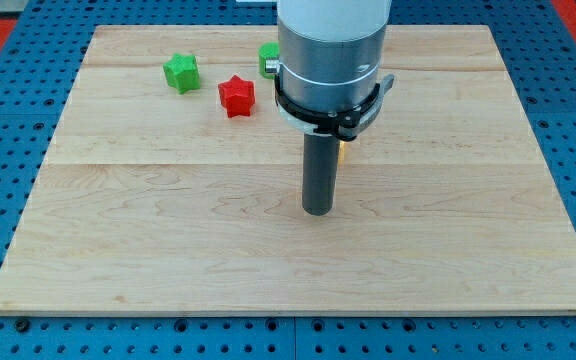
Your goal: Push the yellow hexagon below the red star
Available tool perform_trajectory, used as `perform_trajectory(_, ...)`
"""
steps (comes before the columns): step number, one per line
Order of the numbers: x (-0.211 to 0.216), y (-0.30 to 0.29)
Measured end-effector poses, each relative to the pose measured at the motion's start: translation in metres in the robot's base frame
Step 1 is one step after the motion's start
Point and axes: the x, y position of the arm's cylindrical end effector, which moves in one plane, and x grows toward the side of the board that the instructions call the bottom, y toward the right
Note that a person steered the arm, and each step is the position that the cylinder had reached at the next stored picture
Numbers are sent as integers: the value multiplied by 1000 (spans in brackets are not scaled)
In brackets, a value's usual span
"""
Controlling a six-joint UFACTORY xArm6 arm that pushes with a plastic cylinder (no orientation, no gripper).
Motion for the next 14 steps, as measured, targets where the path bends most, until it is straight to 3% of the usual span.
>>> perform_trajectory(4, -5, 4)
perform_trajectory(5, -15, -20)
perform_trajectory(6, -41, -1)
perform_trajectory(7, -47, 53)
perform_trajectory(8, -85, 19)
perform_trajectory(9, -96, -50)
perform_trajectory(10, -58, -24)
perform_trajectory(11, -88, 66)
perform_trajectory(12, -158, 142)
perform_trajectory(13, -229, 120)
perform_trajectory(14, -271, 63)
